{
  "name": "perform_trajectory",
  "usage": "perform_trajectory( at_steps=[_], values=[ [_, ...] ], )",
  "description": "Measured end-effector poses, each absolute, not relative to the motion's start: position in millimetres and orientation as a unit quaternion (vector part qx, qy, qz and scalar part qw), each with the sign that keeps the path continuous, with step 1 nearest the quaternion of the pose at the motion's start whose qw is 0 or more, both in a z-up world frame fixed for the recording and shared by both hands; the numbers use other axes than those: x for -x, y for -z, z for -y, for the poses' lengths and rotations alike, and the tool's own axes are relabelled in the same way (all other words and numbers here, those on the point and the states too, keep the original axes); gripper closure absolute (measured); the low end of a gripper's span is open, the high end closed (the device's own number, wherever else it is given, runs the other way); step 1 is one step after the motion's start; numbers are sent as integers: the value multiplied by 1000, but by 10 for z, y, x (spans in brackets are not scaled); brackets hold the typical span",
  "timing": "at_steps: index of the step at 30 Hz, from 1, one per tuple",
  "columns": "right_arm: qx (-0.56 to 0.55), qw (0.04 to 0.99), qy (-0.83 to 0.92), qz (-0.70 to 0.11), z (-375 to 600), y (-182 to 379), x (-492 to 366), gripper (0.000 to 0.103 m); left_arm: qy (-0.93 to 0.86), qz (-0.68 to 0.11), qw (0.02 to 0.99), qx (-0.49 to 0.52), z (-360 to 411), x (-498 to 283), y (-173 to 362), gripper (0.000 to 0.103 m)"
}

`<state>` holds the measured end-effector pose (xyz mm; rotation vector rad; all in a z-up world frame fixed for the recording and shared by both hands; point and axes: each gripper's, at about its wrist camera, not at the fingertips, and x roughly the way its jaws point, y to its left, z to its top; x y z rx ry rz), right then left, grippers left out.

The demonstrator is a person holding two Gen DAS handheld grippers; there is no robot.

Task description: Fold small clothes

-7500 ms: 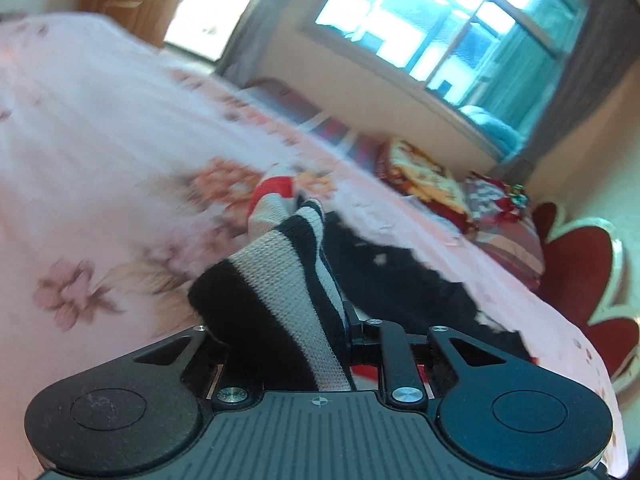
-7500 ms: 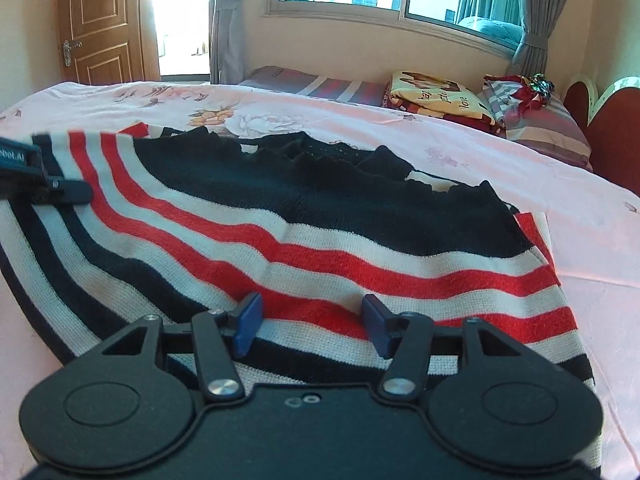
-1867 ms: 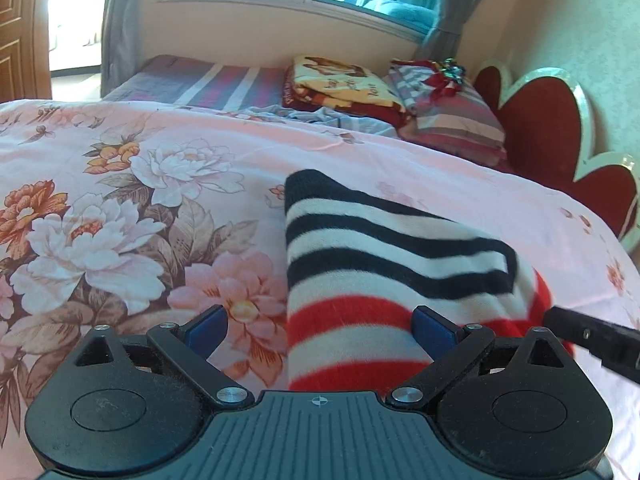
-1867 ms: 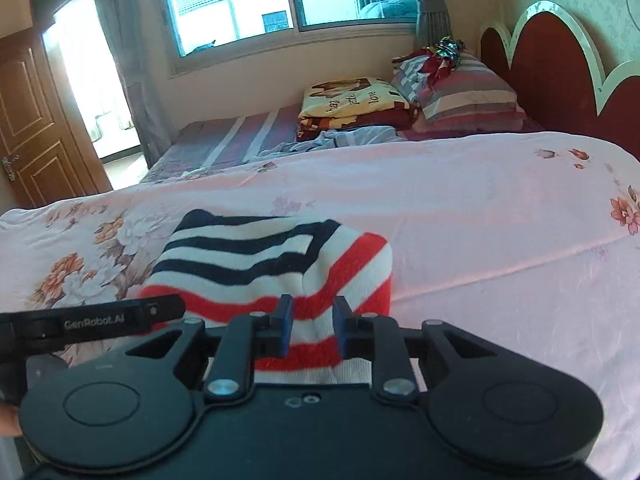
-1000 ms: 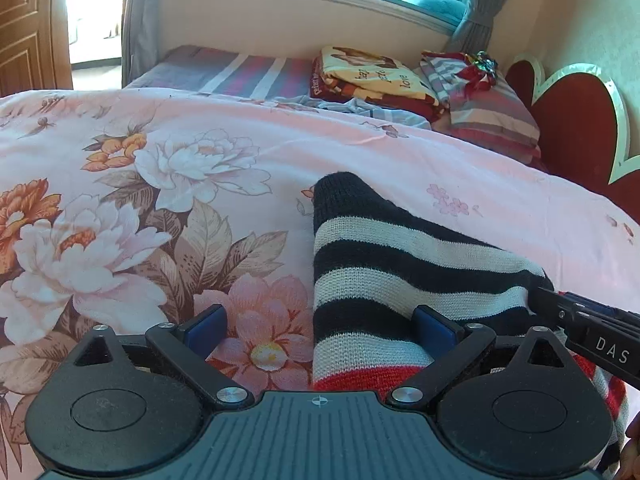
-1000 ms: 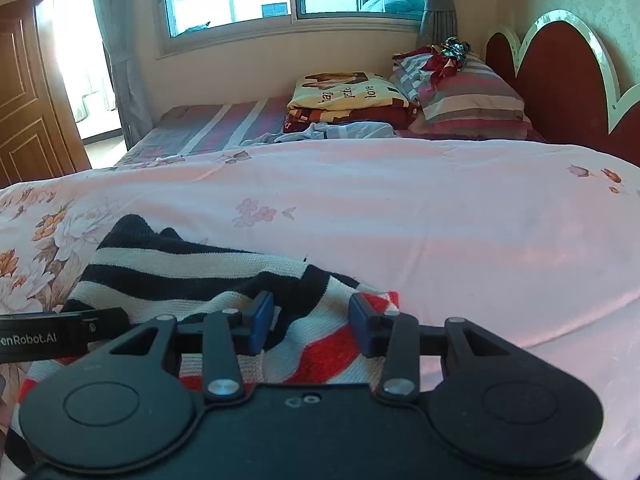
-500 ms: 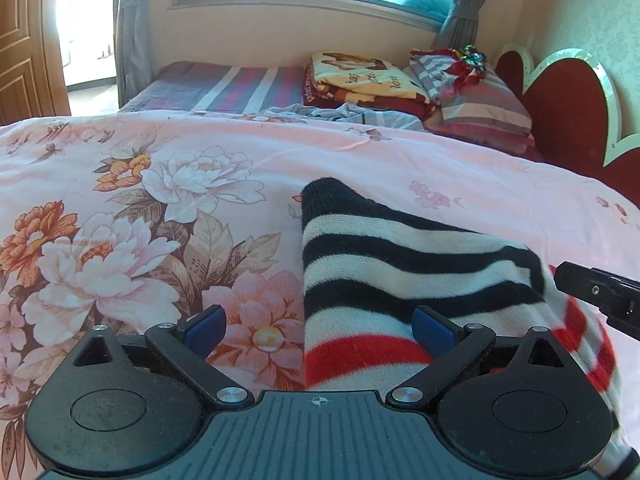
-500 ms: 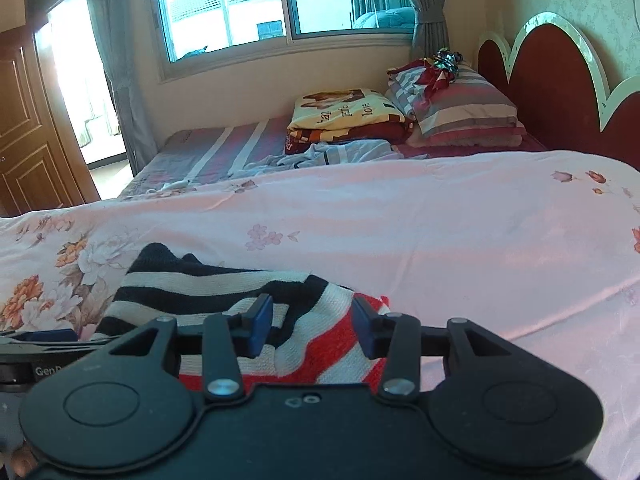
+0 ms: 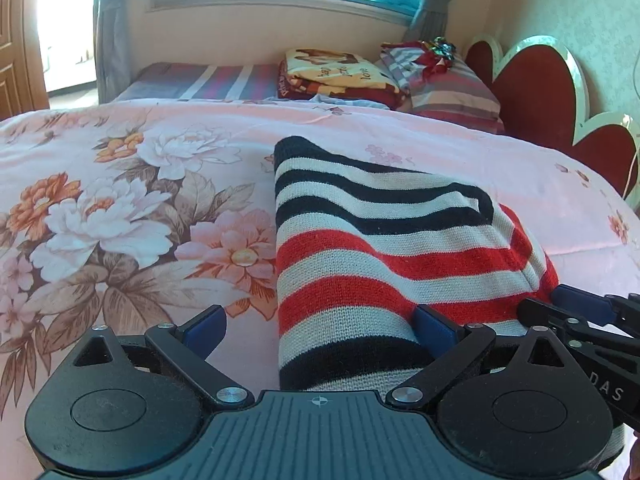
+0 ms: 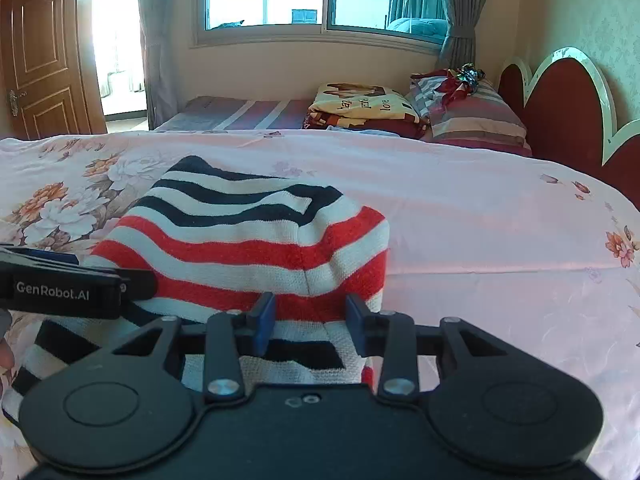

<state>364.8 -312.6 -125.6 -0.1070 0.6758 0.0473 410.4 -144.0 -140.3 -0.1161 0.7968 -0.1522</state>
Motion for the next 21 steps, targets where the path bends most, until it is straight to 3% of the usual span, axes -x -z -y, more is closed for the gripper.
perform_trajectory(
  at_steps=[6, 12, 18, 21],
  values=[
    [27, 948, -41, -315, 3156, 1049, -3218, 65, 93, -369, 924, 47, 1361, -3736, 1265, 5],
    [31, 933, -13, -358, 3276, 1364, -2974, 61, 99, -374, 921, 47, 1362, -3579, 1411, 4],
    [0, 935, -12, -355, 3344, 1259, -2891, 62, 94, -379, 920, 40, 1375, -3558, 1311, 3],
    [-32, 936, -19, -350, 3442, 1168, -2871, 50, 88, -388, 916, 45, 1349, -3575, 1261, 3]
  ],
)
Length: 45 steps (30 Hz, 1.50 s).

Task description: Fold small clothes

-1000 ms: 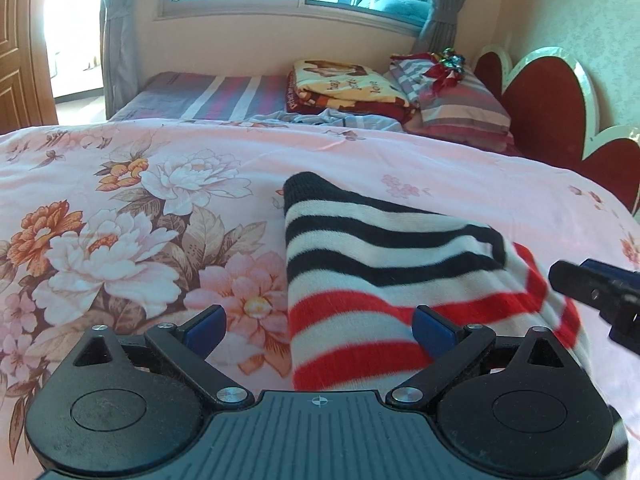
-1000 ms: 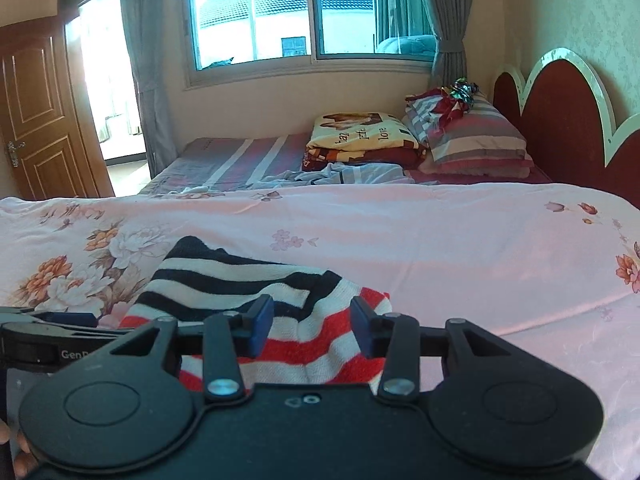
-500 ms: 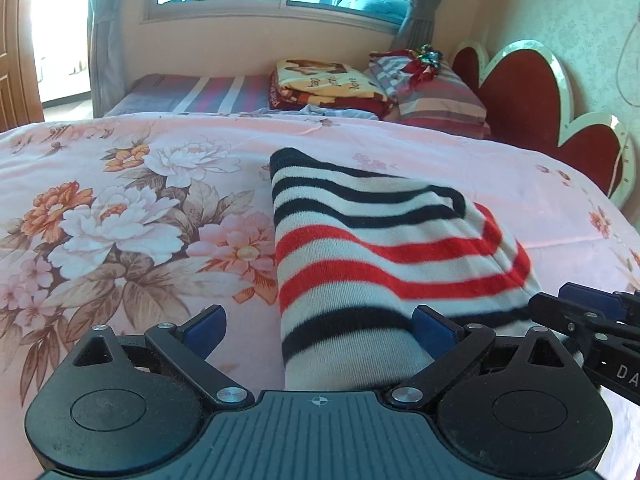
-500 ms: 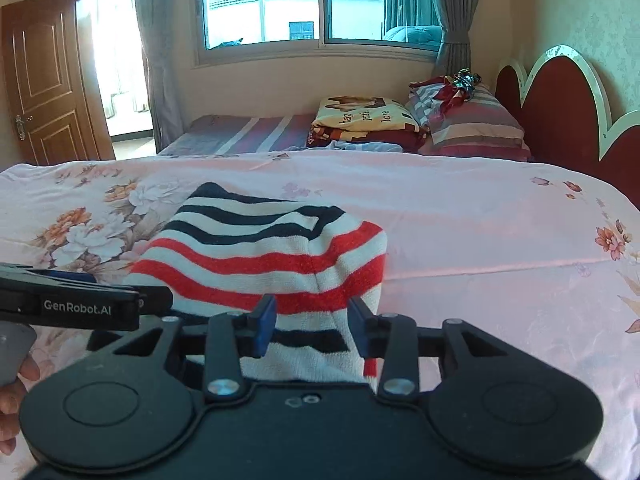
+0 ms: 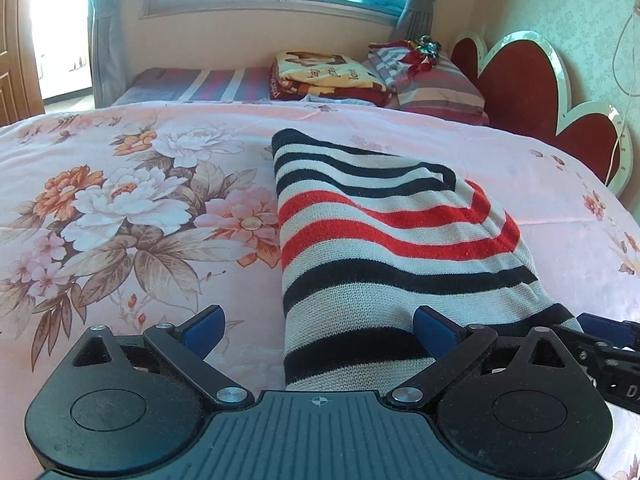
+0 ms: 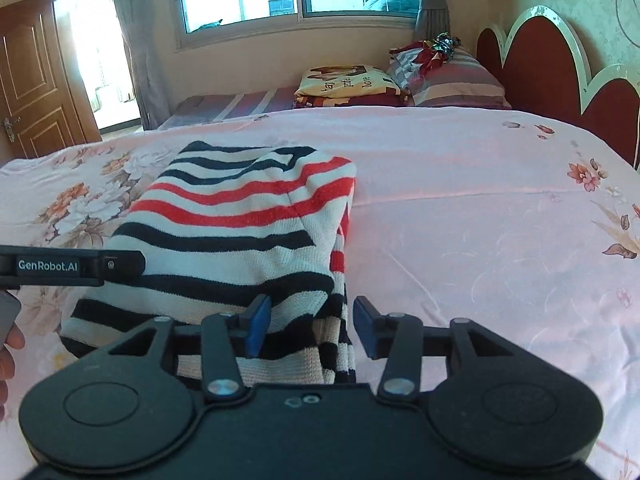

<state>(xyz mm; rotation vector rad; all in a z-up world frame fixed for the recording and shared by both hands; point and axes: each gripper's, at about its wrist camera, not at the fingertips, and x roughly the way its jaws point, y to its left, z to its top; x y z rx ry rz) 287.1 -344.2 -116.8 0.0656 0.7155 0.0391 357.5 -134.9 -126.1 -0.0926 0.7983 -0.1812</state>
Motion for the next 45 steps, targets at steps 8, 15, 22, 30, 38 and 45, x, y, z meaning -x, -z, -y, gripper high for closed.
perform_trajectory(
  at_steps=[8, 15, 22, 30, 38, 45],
  values=[
    [-138, 919, -38, -368, 3753, 1093, -3117, 36, 89, -407, 907, 64, 1303, -3732, 1233, 3],
    [-172, 896, -61, -406, 3851, 1249, -3487, 30, 113, -441, 883, 113, 1279, -3981, 1416, 3],
    [-210, 876, -79, -428, 3909, 1487, -3829, 28, 139, -460, 865, 144, 1364, -4202, 1593, 4],
    [-210, 877, -113, -417, 3854, 1503, -3986, 59, 138, -441, 875, 145, 1472, -4224, 1520, 25],
    [-214, 879, -101, -414, 3827, 1478, -3990, 69, 136, -437, 878, 142, 1470, -4228, 1476, 40],
    [-236, 887, -147, -370, 3603, 1096, -3722, 73, 146, -405, 893, 129, 1270, -4018, 1152, 47]
  ],
)
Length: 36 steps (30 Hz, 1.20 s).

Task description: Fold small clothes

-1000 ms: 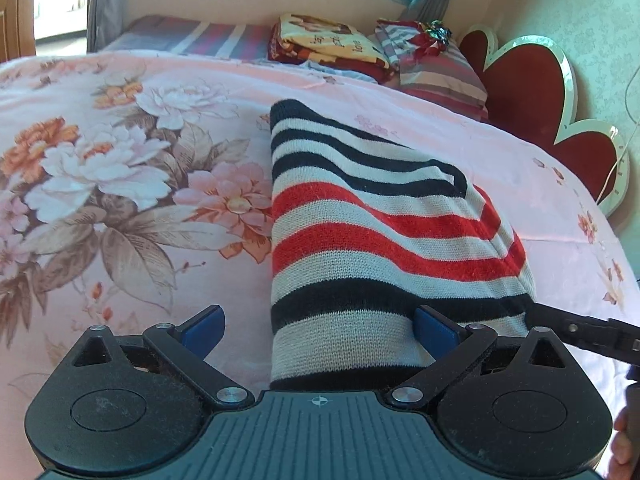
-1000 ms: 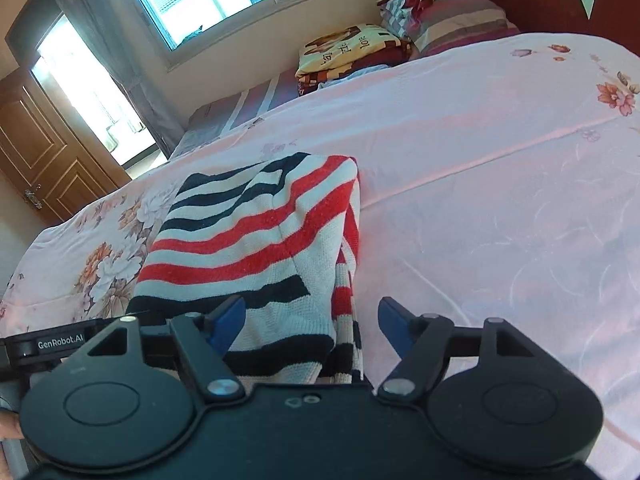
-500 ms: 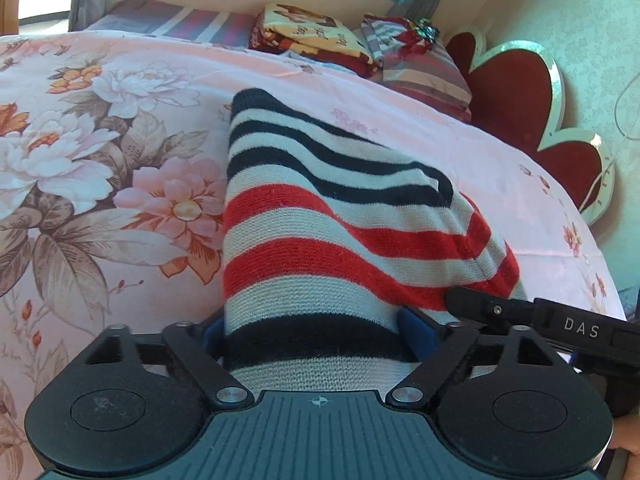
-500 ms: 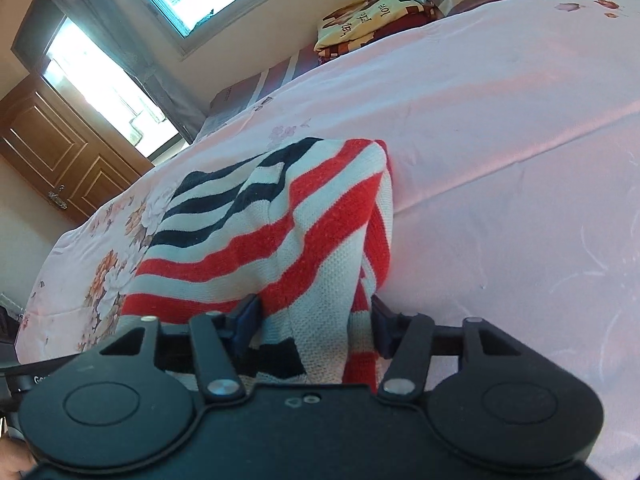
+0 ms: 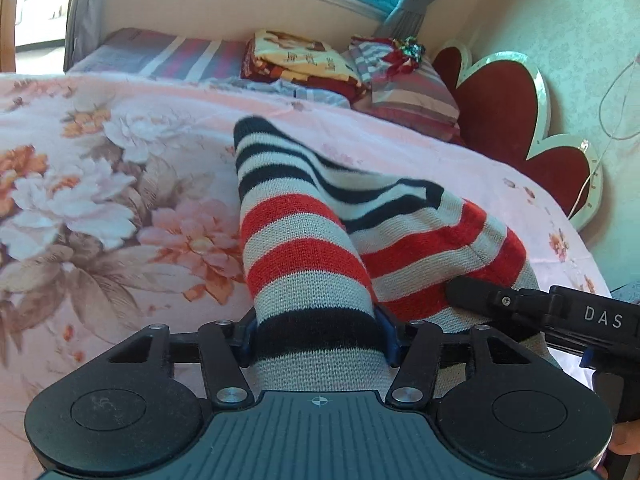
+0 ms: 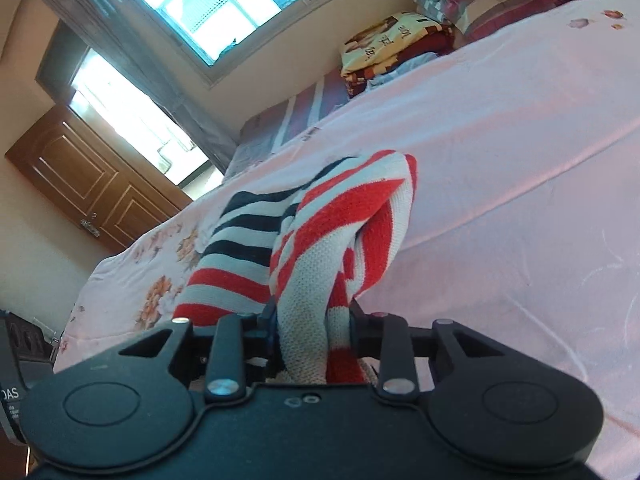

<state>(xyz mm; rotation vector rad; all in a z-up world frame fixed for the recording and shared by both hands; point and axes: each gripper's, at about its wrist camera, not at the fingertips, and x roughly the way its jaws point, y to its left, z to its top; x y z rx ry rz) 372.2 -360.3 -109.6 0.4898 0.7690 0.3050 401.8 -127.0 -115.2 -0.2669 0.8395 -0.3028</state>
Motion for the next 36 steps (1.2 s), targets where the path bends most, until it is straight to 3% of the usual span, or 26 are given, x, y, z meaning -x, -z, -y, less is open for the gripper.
perform_trajectory(
  at_steps=[6, 14, 22, 28, 30, 32, 36],
  values=[
    [-236, 886, -187, -352, 3074, 893, -3668, 73, 127, -380, 909, 118, 640, -3866, 898, 47],
    [-236, 877, -237, -345, 1863, 865, -3810, 73, 83, -359, 923, 114, -770, -3756, 791, 47],
    [-239, 873, -247, -346, 515, 1089, -4000, 73, 57, -357, 927, 100, -2127, -3928, 1000, 47],
    [-238, 862, -236, -380, -43, 1443, -4215, 73, 35, -373, 922, 100, -2738, -4164, 1398, 47],
    [-211, 867, -217, -395, -106, 1547, -4268, 72, 30, -384, 917, 105, -2836, -4198, 1630, 39],
    [-193, 871, -201, -404, -92, 1625, -4271, 68, 25, -370, 923, 99, -2899, -4156, 1730, 17],
    [-200, 881, -164, -395, 19, 1558, -4204, 58, 20, -374, 920, 114, -2940, -4136, 1697, 16]
  ],
)
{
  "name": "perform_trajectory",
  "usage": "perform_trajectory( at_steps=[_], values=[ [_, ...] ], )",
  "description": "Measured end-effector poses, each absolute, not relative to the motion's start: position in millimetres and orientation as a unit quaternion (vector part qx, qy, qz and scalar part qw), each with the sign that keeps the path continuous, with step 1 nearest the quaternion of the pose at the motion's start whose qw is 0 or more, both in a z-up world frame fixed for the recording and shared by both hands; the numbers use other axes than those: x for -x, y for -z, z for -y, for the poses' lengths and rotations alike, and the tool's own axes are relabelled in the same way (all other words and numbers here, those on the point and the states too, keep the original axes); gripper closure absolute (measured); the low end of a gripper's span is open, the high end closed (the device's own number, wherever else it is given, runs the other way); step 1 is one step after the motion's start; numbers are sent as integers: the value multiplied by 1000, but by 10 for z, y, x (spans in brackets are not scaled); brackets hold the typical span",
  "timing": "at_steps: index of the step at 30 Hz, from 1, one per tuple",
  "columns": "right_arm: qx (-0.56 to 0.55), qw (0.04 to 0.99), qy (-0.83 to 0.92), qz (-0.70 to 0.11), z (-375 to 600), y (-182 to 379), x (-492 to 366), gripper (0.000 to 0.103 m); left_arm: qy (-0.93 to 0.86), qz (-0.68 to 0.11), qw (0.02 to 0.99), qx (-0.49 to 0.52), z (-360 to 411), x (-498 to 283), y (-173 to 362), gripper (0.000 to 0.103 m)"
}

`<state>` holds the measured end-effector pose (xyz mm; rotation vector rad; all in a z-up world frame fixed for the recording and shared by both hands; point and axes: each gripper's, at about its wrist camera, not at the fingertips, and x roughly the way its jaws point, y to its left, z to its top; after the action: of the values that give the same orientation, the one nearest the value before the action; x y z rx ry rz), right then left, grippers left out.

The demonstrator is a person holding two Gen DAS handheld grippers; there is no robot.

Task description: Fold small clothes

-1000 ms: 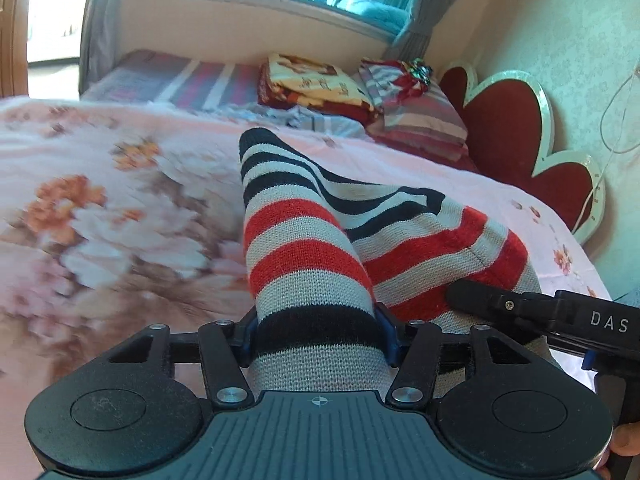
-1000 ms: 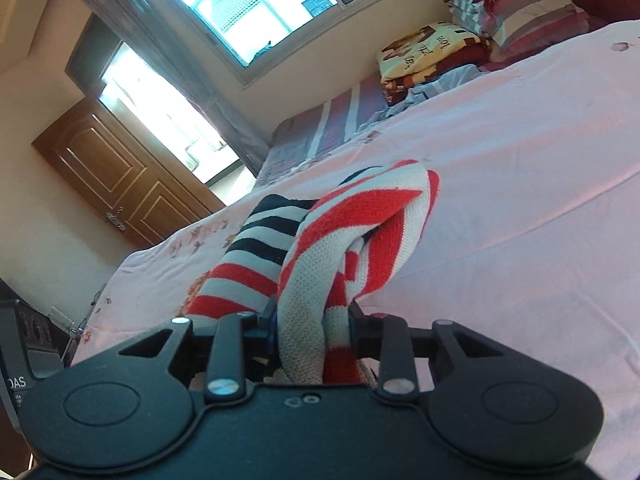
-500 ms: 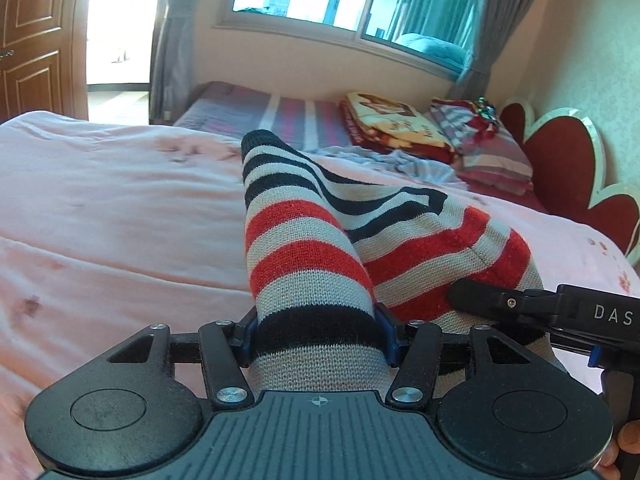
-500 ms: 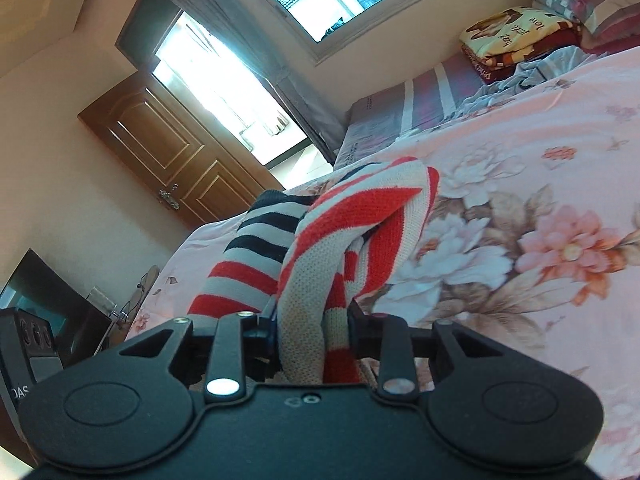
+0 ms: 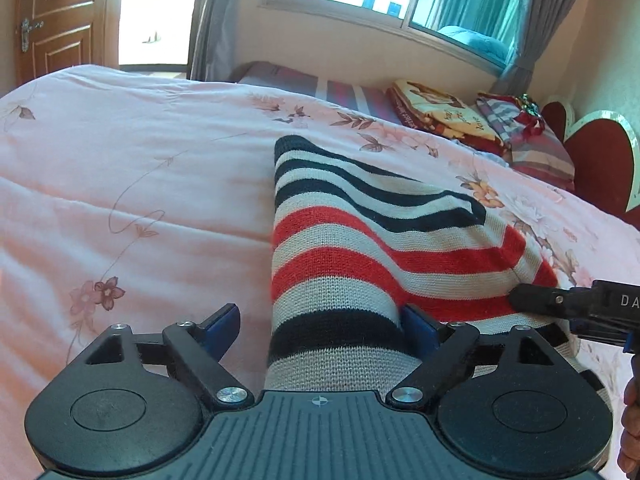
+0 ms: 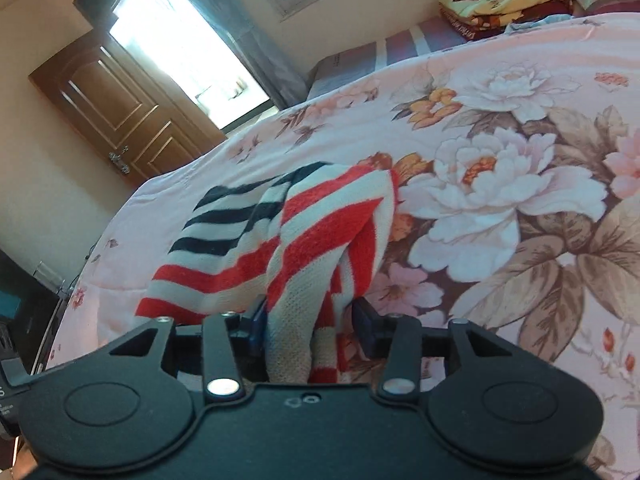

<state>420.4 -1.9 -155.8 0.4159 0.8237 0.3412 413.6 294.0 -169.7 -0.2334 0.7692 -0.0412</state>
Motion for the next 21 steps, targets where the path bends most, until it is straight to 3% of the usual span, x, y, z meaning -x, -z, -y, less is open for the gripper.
perform_trajectory(
  at_steps=[9, 11, 13, 15, 21],
  values=[
    [-97, 914, -177, -353, -287, 1012, -3550, 61, 17, -350, 934, 63, -2897, -3588, 1502, 16],
    [-57, 924, -170, -338, -428, 1022, -3405, 65, 19, -360, 930, 67, -2869, -3530, 1577, 16],
    [-15, 926, -161, -342, -536, 1103, -3310, 80, 16, -368, 927, 70, -2832, -3533, 1652, 16],
    [39, 925, -132, -355, -607, 1264, -3312, 87, 17, -366, 928, 66, -2799, -3530, 1696, 16],
    [39, 922, -108, -369, -550, 1400, -3302, 84, 12, -384, 920, 71, -2797, -3558, 1658, 14]
  ],
)
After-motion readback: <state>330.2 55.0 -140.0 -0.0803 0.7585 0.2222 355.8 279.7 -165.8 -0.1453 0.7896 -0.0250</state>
